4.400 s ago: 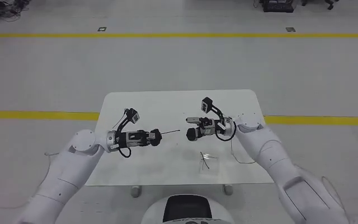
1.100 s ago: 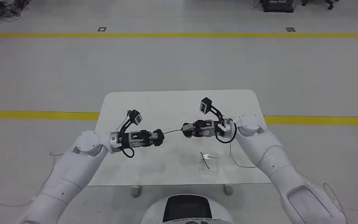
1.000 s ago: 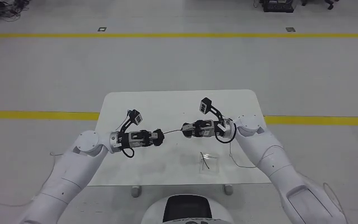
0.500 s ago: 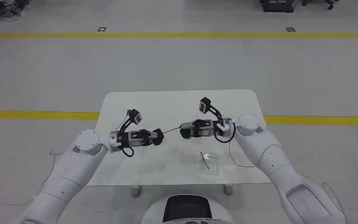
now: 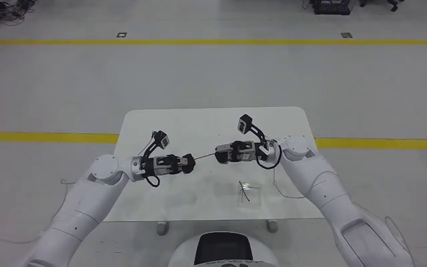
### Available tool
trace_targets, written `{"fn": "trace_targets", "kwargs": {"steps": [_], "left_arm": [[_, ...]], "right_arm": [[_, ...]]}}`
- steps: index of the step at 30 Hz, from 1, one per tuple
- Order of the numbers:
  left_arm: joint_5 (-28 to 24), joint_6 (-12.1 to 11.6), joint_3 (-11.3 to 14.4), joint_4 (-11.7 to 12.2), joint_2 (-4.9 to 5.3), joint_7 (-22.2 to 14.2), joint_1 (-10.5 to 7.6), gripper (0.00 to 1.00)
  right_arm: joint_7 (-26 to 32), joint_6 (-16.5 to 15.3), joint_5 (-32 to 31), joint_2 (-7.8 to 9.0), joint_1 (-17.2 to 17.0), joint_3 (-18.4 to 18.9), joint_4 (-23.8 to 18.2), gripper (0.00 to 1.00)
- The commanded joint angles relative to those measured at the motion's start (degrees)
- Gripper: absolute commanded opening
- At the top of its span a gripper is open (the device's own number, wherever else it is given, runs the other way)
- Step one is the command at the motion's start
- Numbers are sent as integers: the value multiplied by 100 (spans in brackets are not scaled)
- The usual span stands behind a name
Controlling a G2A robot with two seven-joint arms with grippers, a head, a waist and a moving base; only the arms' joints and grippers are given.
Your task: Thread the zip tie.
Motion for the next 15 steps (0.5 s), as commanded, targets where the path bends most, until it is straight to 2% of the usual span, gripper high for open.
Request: {"fn": "trace_targets", "kwargs": {"steps": [1,6,15], "left_arm": [[2,-2,9,12,-2,0,-4,0],[8,-5,35,45,-8,4,-14,0],[-9,-12,49,67,-13,14,-30,0]], "right_arm": [[-2,-4,1,2,-4,10,-3,22],[-20,-74,48,8,-29,55,-21,22],[36,12,-31,1,-15,-3,-33,22]]}}
